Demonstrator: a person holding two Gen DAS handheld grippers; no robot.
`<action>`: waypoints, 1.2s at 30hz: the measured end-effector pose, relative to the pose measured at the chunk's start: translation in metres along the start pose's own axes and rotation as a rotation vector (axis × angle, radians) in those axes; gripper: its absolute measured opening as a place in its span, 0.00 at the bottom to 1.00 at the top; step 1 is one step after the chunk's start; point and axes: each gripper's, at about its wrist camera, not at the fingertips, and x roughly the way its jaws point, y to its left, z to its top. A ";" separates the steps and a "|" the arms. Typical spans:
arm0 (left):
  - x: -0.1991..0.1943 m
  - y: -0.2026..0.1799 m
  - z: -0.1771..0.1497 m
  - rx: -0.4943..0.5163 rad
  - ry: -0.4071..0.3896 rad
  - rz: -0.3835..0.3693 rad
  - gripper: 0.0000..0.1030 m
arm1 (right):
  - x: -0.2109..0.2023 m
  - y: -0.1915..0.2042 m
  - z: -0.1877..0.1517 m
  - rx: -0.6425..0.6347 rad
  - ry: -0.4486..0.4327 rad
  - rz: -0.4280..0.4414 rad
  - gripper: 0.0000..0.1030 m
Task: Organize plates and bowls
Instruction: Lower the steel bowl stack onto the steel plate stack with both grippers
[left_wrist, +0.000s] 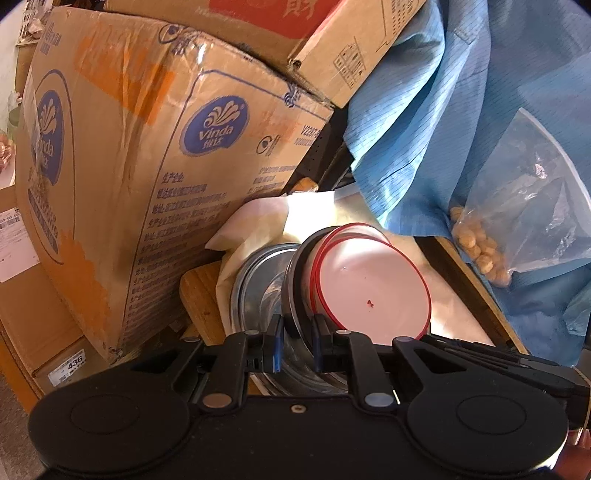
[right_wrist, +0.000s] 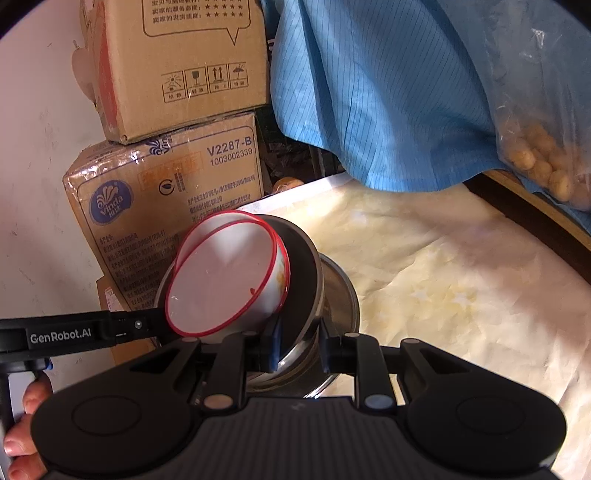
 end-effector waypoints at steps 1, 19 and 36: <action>0.000 0.000 0.000 0.000 0.001 0.003 0.15 | 0.001 0.000 0.000 0.000 0.002 0.001 0.23; 0.006 0.001 0.001 -0.015 0.027 0.022 0.15 | 0.010 -0.002 0.000 0.006 0.017 0.002 0.23; 0.011 0.003 0.003 -0.032 0.047 0.031 0.15 | 0.013 -0.003 0.000 0.015 0.021 0.003 0.23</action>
